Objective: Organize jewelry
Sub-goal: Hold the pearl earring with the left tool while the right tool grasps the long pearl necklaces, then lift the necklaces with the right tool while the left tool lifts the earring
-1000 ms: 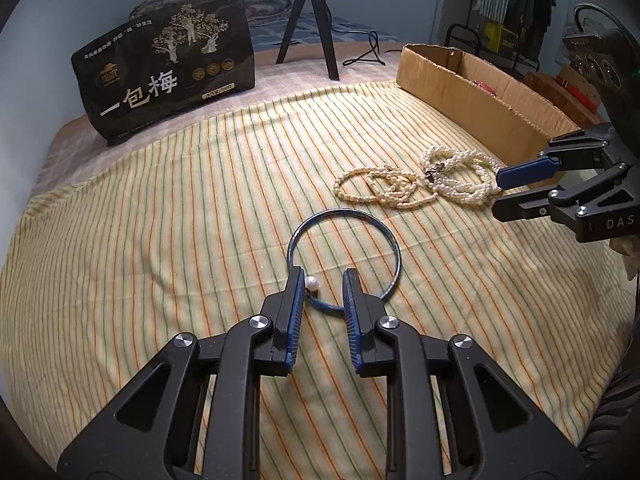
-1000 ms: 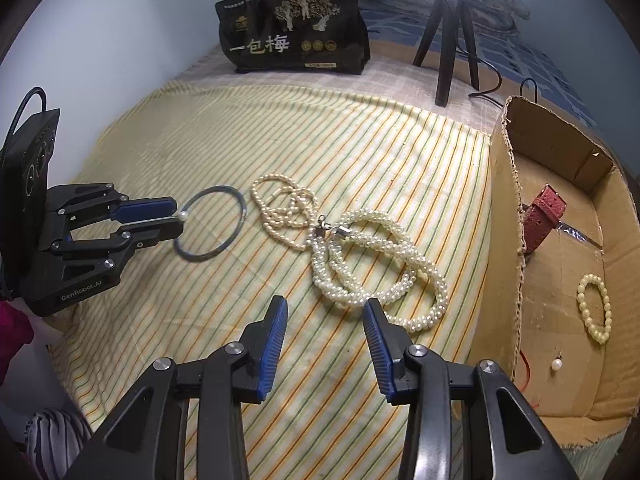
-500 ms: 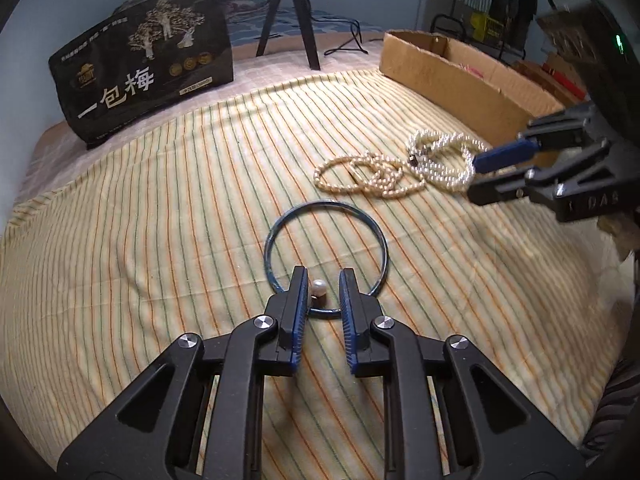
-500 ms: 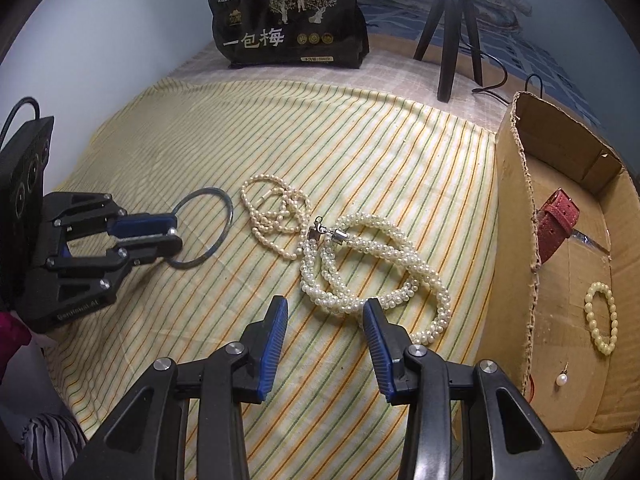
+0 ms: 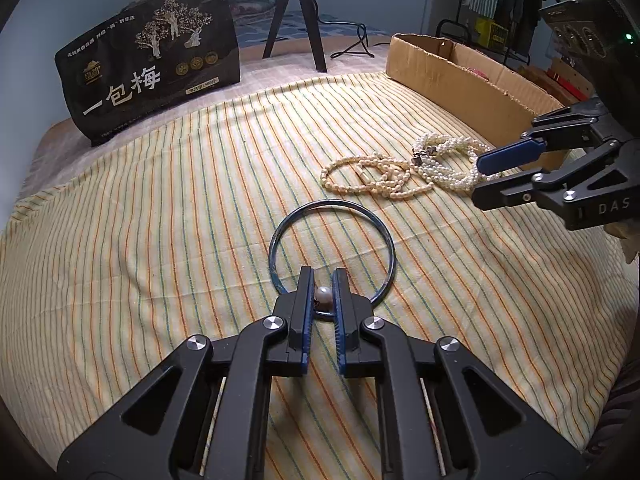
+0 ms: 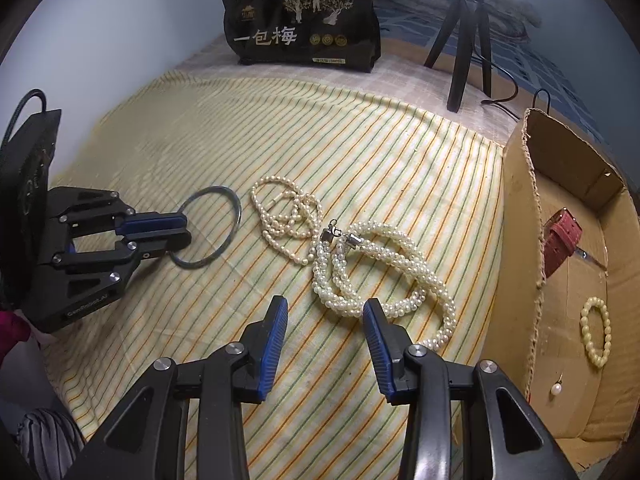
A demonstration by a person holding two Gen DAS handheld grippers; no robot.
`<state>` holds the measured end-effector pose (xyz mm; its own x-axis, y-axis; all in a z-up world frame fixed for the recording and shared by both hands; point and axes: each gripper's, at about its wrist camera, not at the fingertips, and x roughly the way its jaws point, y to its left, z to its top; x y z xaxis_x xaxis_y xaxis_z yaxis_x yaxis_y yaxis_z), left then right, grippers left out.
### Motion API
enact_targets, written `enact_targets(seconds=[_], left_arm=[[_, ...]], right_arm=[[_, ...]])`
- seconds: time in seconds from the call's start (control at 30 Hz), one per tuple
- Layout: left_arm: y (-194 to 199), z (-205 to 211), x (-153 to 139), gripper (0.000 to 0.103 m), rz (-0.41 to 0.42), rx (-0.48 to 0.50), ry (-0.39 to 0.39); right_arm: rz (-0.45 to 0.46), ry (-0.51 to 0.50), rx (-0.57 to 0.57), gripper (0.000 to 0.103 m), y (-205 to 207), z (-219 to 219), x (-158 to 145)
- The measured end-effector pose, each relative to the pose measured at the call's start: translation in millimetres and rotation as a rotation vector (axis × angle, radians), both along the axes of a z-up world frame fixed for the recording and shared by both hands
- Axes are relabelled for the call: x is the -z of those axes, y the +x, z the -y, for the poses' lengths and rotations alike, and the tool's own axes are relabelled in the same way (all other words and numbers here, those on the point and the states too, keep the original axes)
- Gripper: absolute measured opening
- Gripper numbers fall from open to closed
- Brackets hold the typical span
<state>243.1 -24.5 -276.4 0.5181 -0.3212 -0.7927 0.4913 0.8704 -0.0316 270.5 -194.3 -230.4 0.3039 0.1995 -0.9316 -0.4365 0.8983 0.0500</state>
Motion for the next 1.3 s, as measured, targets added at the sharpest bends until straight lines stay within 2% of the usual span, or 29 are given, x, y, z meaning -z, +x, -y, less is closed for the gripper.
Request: enact_targets(seconds=[0.23,0.37,0.43,0.5,0.67,0.97,1.03,1.07,1.2,1.3], left_arm=[[1,-1,-1,0.007,0.002,-0.010,-0.010],[1,-3,-3,0.007,0.002,-0.024,-0.021],[2,-5,-5,0.007,0.002,-0.036,-0.030],[2,-8,-7,0.007,0.002,-0.046,-0.042],[2,-13,-9,0.007,0.002,-0.063,-0.060],[1,-12,-11,0.006,0.007,-0.063,-0.063],[1,-14,-14,0.006,0.011,-0.070,-0.077],[1,-14,-15,0.006,0.012,-0.072,-0.084],[0,-17,-20,0.006,0.018,-0.081,-0.097],[0,-18,-22,0.006,0.023,-0.086,-0.099]], right_arm=[[0.009,-0.102,-0.026,0.041,7,-11,12],[0.041,-0.180,-0.037,0.016,7,-15,14],[0.040,-0.156,-0.024,0.013,8,-12,11],[0.044,-0.134,-0.008,0.005,7,-9,7],[0.057,-0.080,0.022,0.005,2,0,0],[0.028,-0.028,0.052,0.005,6,6,7],[0.027,0.015,0.072,0.005,6,9,2],[0.031,0.033,0.078,0.000,6,10,0],[0.061,0.076,0.088,0.001,3,11,-15],[0.084,0.044,0.068,0.001,1,7,-23]])
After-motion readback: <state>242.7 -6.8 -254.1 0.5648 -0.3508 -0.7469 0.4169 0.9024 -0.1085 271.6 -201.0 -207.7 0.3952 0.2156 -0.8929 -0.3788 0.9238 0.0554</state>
